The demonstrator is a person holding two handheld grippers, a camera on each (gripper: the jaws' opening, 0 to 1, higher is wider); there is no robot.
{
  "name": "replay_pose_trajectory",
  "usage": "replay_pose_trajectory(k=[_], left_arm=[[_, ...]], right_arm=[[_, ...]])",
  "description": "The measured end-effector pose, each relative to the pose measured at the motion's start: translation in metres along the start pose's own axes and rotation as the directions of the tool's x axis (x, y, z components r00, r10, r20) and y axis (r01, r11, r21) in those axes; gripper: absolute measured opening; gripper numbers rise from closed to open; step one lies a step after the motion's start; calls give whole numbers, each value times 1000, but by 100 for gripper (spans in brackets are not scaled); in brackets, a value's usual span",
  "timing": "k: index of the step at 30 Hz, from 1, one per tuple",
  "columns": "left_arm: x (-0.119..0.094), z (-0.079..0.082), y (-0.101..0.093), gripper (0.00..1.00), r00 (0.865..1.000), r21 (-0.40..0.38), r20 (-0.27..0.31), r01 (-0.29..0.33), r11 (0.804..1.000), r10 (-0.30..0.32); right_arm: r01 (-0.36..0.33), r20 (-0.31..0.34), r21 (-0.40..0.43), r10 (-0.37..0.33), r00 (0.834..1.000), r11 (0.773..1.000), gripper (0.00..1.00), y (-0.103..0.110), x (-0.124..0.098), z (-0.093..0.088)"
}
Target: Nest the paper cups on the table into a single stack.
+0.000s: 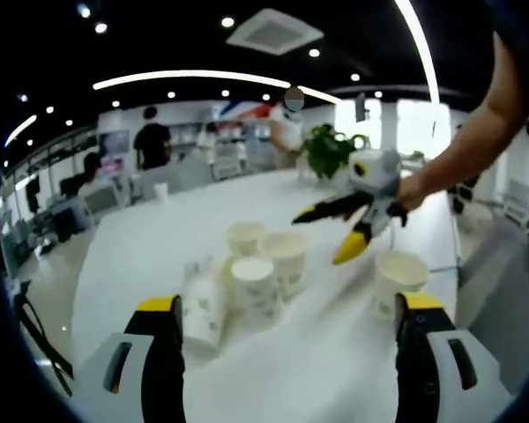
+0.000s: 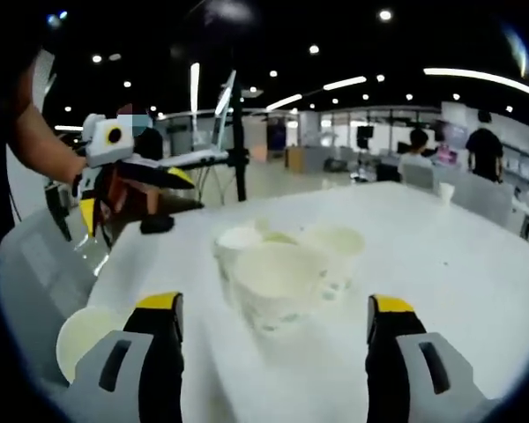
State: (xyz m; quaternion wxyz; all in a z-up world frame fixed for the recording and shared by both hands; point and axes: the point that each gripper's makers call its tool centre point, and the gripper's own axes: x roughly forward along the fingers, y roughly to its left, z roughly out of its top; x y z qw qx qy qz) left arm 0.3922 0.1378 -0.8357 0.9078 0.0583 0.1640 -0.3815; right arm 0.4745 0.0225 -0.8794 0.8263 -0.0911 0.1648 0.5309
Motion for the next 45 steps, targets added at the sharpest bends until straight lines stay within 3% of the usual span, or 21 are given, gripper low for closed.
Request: replay_pose_trajectory(k=[8, 12, 15, 17, 22, 33, 37, 45], left_arm=[[-4, -4, 6, 98, 1000, -18, -15, -12, 1000, 12], [-6, -1, 9, 98, 1000, -22, -10, -25, 999, 24], [-5, -10, 17, 98, 996, 13, -72, -52, 999, 53], [-5, -1, 18, 98, 998, -23, -31, -53, 998, 52], [-6, 7, 23, 98, 997, -44, -5, -73, 996, 72], [-10, 8, 29, 98, 996, -41, -6, -84, 996, 84], [-14, 8, 19, 98, 997, -37, -6, -76, 996, 76], [-13, 8, 18, 98, 998, -31, -12, -66, 997, 66]], right_arm=[[-4, 4, 19, 4, 1000, 1000, 78, -1, 20, 1], [-22, 3, 40, 22, 1000, 999, 69, 0, 28, 2], [-22, 0, 51, 22, 1000, 998, 65, 0, 34, 0], [-21, -2, 52, 21, 1000, 998, 64, -2, 37, -1], [-20, -8, 61, 21, 1000, 998, 59, -1, 42, -2], [-10, -41, 18, 11, 999, 1000, 43, 0, 46, -7], [-8, -38, 17, 9, 999, 1000, 42, 1, 43, -5], [-1, -25, 39, 2, 1000, 999, 39, 3, 34, -1]])
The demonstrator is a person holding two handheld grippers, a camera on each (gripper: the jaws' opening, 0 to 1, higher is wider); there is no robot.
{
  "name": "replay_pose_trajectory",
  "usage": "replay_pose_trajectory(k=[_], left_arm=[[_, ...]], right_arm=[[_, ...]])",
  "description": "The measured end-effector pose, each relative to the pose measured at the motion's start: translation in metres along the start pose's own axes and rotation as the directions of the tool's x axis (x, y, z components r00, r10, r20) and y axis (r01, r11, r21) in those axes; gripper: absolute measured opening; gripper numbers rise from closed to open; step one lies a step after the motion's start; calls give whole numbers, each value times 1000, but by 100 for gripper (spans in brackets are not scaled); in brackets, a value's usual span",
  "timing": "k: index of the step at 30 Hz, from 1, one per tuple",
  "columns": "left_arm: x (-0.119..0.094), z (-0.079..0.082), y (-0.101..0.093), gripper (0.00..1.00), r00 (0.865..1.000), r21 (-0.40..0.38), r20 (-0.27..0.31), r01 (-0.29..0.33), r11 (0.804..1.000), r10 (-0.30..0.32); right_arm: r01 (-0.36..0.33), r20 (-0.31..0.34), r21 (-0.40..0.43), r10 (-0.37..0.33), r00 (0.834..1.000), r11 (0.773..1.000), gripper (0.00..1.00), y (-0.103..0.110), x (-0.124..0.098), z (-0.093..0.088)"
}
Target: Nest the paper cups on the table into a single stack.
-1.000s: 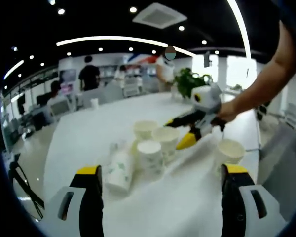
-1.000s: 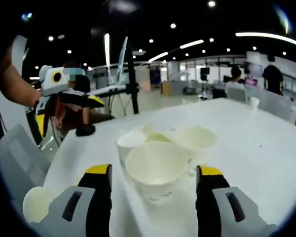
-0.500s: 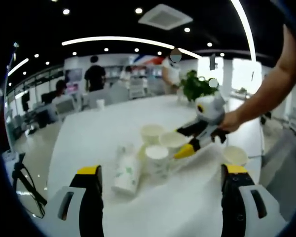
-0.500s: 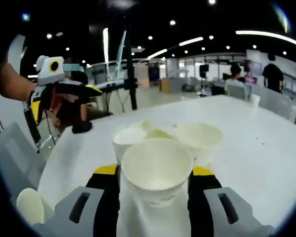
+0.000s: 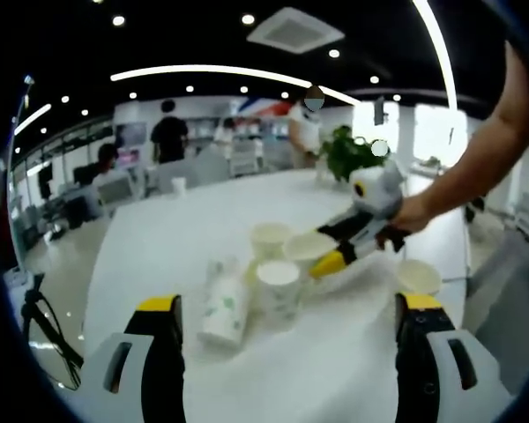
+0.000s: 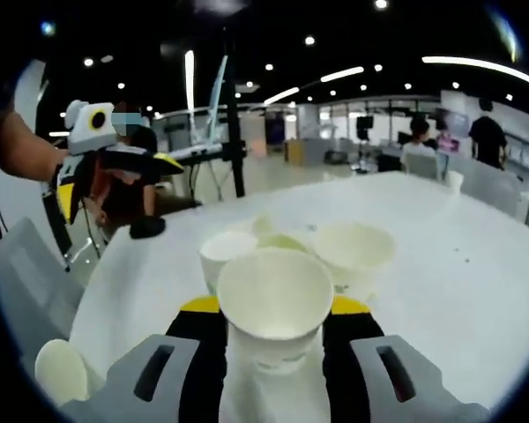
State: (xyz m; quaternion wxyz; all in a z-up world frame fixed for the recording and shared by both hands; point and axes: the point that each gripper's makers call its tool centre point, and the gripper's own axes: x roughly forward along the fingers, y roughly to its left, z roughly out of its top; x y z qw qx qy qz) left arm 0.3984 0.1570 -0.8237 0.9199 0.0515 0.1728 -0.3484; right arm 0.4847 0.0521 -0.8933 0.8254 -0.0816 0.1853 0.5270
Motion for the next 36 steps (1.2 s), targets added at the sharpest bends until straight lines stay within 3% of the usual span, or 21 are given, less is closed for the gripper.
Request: replay_pose_trajectory(k=[21, 36], left_arm=[[5, 6, -1, 98, 1000, 9, -15, 20, 1000, -19], [12, 15, -1, 98, 1000, 13, -11, 25, 1000, -25]], right_arm=[[-18, 36, 7, 18, 999, 1000, 37, -11, -24, 41], [-54, 80, -71, 59, 995, 996, 36, -21, -34, 105]])
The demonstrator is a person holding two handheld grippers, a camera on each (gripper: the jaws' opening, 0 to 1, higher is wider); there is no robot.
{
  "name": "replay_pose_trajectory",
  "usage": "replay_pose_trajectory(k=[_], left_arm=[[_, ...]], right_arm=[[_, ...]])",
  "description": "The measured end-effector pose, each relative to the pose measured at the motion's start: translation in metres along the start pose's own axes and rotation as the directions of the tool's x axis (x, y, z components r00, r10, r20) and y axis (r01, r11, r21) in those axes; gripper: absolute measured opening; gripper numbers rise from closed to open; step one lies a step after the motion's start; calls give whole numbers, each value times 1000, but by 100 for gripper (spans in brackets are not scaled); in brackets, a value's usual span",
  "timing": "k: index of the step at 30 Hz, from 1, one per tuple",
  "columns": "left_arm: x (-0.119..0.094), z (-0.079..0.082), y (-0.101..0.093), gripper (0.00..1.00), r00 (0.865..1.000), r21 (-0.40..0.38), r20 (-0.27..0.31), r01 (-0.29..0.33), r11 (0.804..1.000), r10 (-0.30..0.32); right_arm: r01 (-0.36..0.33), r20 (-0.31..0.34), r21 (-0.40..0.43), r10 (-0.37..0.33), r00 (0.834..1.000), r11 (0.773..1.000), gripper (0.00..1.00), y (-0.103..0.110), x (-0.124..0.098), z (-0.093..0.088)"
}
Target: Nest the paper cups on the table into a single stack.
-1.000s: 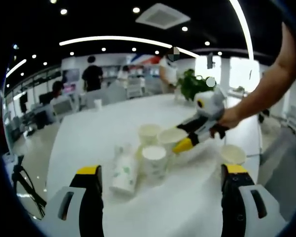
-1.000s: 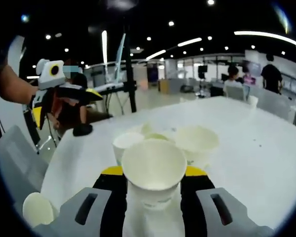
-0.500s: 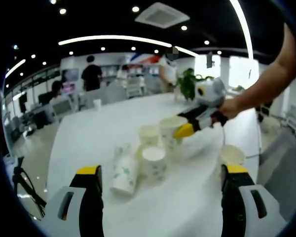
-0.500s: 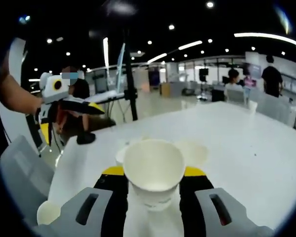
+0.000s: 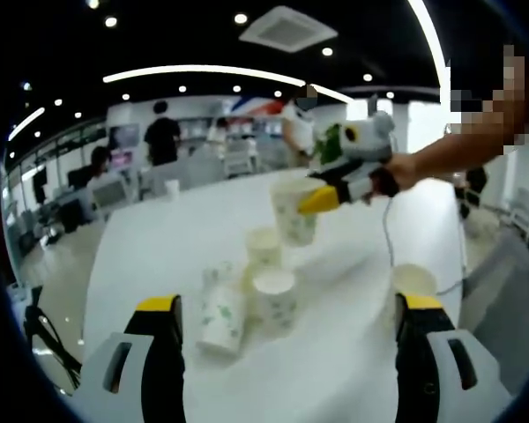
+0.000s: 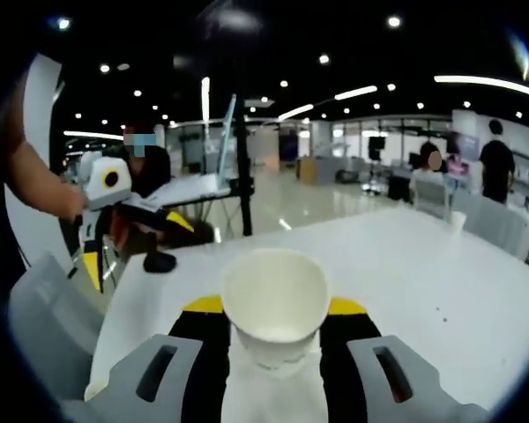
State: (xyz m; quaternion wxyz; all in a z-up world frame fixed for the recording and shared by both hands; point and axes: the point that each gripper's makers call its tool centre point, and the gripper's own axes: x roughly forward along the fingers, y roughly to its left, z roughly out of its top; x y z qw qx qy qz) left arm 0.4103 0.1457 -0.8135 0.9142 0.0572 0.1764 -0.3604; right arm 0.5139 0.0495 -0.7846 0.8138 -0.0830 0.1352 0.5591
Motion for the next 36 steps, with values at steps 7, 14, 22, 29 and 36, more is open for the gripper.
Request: replay_pose_trajectory(k=[7, 14, 22, 29, 36], left_arm=[[1, 3, 0, 98, 1000, -3, 8, 1, 1000, -1], [0, 3, -1, 98, 1000, -4, 6, 1, 1000, -1], [2, 2, -3, 98, 1000, -2, 2, 4, 1000, -4], [2, 2, -5, 98, 1000, -1, 1, 4, 1000, -4], [2, 2, -5, 98, 1000, -2, 1, 5, 1000, -5]], right_arm=[[7, 15, -8, -7, 1000, 1000, 36, -7, -2, 16], [17, 8, -25, -17, 1000, 1000, 36, -13, -6, 21], [21, 4, -26, -21, 1000, 999, 36, -14, -7, 20], [25, 2, -24, -25, 1000, 999, 36, -12, -9, 19], [31, 7, -20, -31, 1000, 999, 36, -12, -11, 21]])
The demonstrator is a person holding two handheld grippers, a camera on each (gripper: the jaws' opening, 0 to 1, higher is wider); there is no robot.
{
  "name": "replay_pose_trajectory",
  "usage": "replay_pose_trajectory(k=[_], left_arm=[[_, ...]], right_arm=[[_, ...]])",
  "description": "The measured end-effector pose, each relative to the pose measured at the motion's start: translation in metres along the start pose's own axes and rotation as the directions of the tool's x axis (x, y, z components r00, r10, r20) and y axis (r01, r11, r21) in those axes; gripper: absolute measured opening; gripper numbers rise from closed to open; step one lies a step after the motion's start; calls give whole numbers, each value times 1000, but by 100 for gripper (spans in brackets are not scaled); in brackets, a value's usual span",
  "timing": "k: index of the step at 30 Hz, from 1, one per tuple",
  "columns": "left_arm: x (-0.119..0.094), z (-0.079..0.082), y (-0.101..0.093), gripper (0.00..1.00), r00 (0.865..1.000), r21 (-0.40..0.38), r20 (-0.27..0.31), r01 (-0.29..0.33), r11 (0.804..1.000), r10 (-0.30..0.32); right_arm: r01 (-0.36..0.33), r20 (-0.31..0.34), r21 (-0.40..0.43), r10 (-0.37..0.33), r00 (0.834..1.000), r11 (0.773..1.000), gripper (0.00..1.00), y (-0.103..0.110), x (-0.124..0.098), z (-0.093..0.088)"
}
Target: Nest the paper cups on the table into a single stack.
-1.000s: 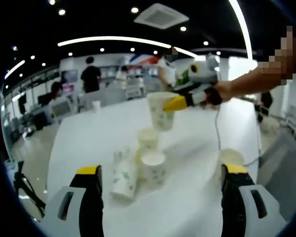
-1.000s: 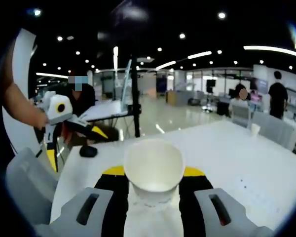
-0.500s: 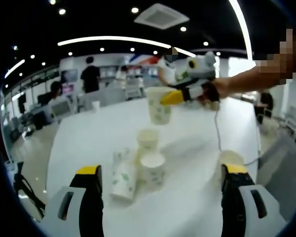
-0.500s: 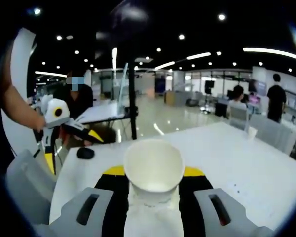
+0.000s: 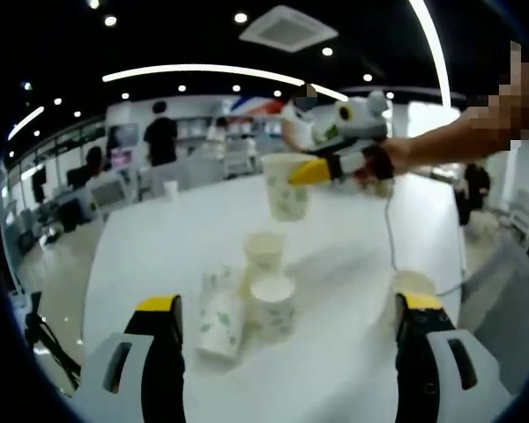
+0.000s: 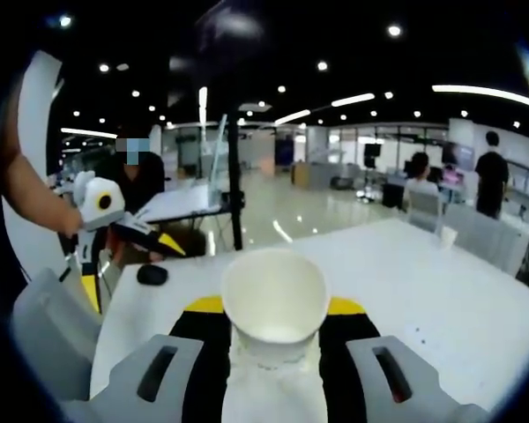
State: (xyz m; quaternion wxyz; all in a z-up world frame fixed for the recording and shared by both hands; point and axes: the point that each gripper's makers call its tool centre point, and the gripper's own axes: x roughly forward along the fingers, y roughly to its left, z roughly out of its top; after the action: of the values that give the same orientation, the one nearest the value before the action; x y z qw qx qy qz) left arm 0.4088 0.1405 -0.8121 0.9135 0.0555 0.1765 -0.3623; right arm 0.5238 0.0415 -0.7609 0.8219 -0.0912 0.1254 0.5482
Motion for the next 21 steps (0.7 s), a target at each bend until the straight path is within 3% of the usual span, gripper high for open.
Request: replay_pose_trajectory(k=[21], left_arm=[[5, 3, -1, 98, 1000, 3, -10, -1, 1000, 1]], right_arm=[[-1, -12, -1, 1, 1000, 1000, 35, 13, -15, -2]])
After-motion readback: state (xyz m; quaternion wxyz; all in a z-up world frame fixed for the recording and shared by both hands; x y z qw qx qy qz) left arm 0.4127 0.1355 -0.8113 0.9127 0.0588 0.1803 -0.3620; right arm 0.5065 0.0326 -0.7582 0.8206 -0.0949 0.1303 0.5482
